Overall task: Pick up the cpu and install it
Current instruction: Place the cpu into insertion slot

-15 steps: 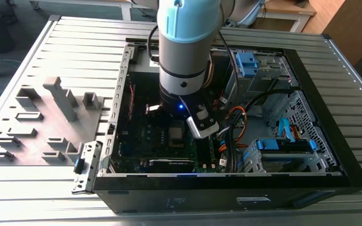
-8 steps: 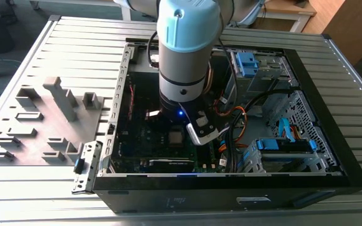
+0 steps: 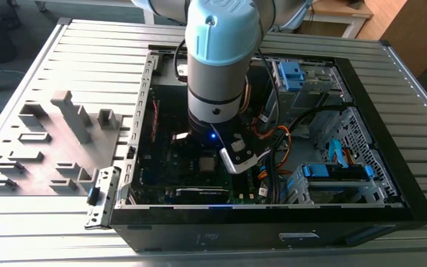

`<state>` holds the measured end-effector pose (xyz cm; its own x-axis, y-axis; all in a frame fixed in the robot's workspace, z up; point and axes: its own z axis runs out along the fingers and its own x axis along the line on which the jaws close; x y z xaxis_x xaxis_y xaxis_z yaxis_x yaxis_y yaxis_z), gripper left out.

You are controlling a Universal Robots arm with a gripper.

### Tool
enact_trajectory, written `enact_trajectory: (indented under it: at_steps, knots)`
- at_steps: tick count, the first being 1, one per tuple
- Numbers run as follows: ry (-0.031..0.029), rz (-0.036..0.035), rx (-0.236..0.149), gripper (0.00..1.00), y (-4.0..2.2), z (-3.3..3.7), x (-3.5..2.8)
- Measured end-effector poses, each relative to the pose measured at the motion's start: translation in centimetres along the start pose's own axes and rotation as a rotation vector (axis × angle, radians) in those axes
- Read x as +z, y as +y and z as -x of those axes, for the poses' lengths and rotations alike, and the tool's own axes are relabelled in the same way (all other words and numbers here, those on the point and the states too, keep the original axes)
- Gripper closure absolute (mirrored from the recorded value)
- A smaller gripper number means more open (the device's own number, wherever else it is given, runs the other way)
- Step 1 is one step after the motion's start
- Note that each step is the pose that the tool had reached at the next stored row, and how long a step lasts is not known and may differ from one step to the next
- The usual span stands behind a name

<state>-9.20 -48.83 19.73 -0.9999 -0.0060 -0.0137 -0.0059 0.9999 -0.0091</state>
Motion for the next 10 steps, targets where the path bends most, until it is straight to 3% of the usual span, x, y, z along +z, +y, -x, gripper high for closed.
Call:
enact_trajectory:
  at_steps: [10]
  knots:
    - [-0.0001, 0.0001, 0.001, 0.53, -0.06, 0.18, 0.41]
